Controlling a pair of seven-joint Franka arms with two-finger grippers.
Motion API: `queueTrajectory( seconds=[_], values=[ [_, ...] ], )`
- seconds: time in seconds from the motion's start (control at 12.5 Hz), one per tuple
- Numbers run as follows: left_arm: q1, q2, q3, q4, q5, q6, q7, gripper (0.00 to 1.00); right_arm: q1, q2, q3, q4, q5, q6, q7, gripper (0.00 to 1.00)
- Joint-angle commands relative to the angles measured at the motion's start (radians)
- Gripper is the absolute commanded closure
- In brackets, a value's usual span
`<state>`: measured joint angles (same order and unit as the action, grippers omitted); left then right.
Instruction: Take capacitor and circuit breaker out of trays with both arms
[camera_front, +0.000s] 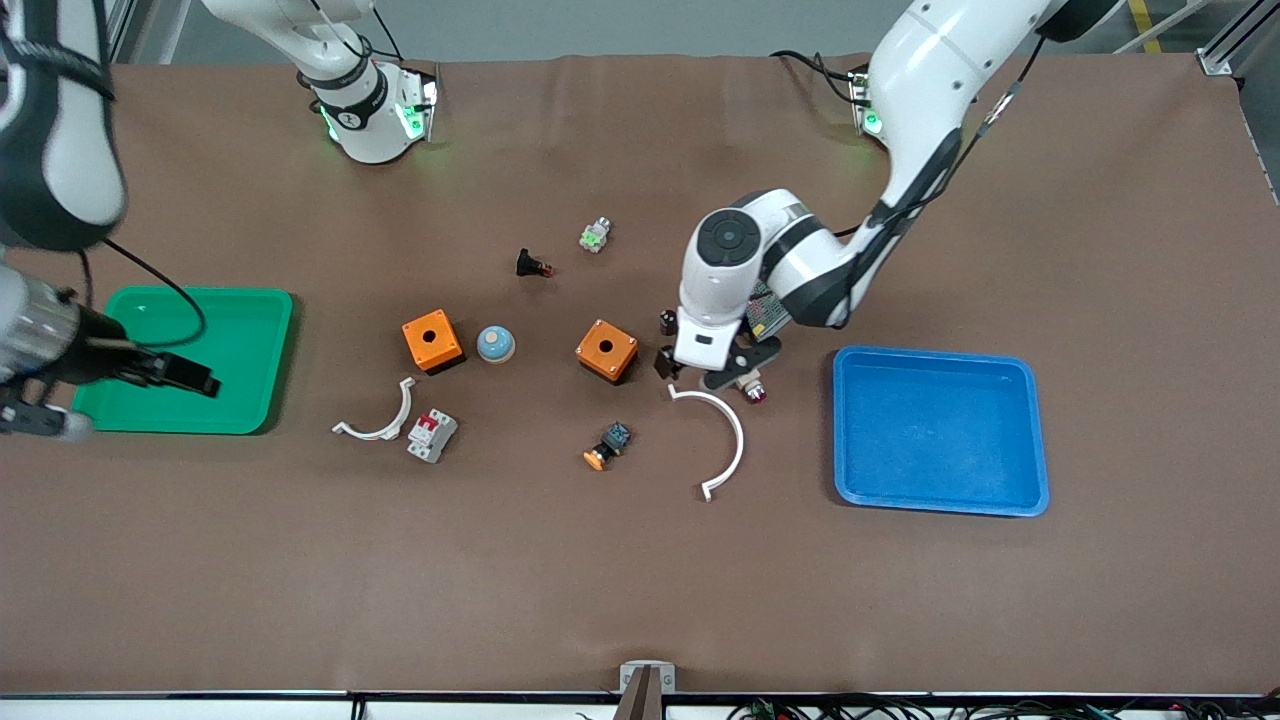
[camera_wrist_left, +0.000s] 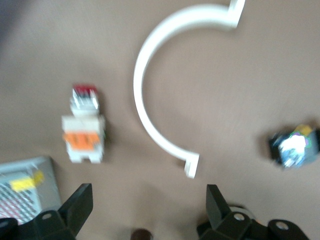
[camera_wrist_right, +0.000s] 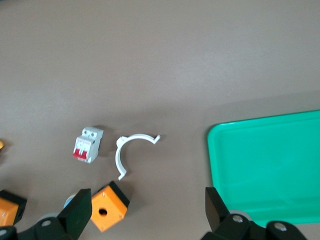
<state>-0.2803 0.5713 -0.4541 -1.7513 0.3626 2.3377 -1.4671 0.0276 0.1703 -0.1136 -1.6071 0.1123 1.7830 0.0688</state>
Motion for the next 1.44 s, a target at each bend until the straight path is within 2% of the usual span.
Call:
queueTrajectory(
  seconds=[0.0, 0.16, 0.48, 0.8, 1.04, 1.12, 1.28, 1.36],
  values=[
    [0.071, -0.074, -0.008, 0.070, 0.015, -0.128, 0.092, 0.00, -0.003, -0.122, 0.020, -0.034, 0.017, -0.030, 0.000, 0.00],
    [0.140, -0.090, -0.009, 0.171, 0.010, -0.272, 0.264, 0.00, -0.001, -0.173, 0.022, -0.033, 0.009, -0.028, -0.003, 0.00],
    [0.282, -0.137, -0.012, 0.317, 0.002, -0.515, 0.592, 0.00, -0.001, -0.183, 0.022, 0.019, -0.043, -0.036, -0.013, 0.00],
    [0.389, -0.264, -0.012, 0.328, -0.052, -0.647, 0.917, 0.00, -0.009, -0.179, 0.017, 0.041, -0.057, -0.059, -0.004, 0.00],
    [0.441, -0.347, -0.009, 0.328, -0.132, -0.728, 1.026, 0.00, -0.005, -0.178, 0.022, 0.055, -0.059, -0.065, -0.003, 0.00],
    [0.446, -0.408, 0.017, 0.313, -0.184, -0.732, 1.101, 0.00, -0.003, -0.175, 0.022, 0.077, -0.060, -0.072, -0.003, 0.00],
    [0.425, -0.464, 0.111, 0.303, -0.259, -0.774, 1.229, 0.00, -0.001, -0.173, 0.022, 0.107, -0.065, -0.115, -0.003, 0.00],
    [0.356, -0.494, 0.203, 0.288, -0.281, -0.814, 1.279, 0.00, -0.005, -0.173, 0.022, 0.107, -0.074, -0.131, -0.006, 0.00]
  ],
)
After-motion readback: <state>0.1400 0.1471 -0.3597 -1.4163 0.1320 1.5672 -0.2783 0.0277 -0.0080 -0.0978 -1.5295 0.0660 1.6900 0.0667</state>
